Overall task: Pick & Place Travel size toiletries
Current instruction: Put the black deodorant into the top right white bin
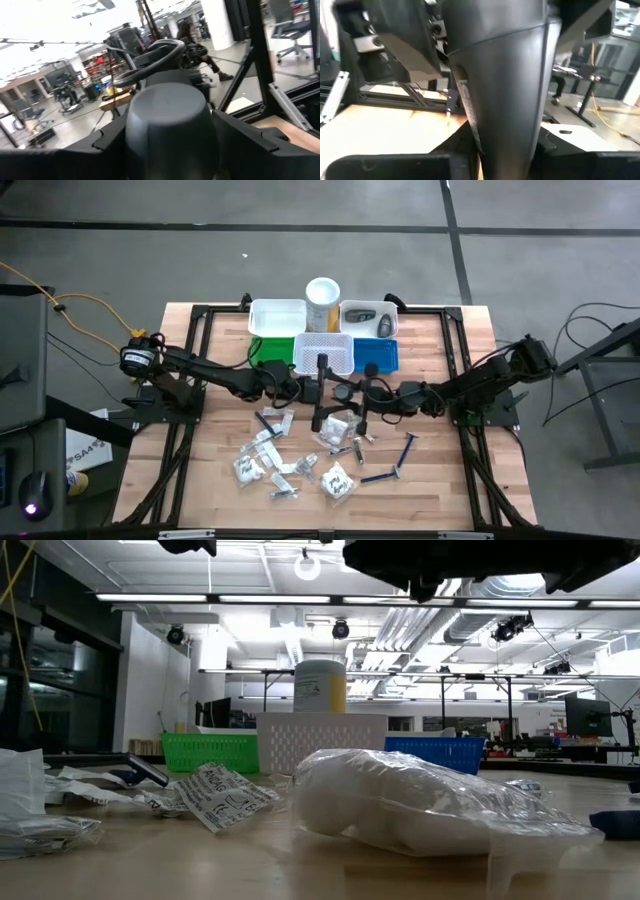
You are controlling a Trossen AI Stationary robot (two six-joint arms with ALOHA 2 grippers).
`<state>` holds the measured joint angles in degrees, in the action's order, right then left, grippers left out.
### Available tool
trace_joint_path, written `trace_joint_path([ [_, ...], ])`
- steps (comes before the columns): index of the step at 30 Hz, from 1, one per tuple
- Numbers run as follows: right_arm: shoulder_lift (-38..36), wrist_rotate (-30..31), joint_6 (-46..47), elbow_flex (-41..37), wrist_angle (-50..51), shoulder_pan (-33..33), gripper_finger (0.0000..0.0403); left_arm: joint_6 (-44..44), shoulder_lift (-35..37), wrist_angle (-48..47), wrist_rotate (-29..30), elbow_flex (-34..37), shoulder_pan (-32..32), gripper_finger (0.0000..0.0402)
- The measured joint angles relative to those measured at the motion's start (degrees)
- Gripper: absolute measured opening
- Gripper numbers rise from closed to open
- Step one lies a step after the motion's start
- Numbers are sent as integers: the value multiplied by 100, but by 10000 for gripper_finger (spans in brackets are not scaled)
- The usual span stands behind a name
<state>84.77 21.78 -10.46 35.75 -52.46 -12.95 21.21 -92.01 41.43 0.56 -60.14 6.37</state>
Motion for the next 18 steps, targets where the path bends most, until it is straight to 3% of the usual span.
trace_joint_path([
  [11, -383, 811, 268, 4, 899, -2, 83, 498, 101, -165, 783, -2, 0, 249],
  [18, -851, 1165, 664, 4, 2441, 424, 81, 557, 774, -1281, 1337, 0, 4, 249],
])
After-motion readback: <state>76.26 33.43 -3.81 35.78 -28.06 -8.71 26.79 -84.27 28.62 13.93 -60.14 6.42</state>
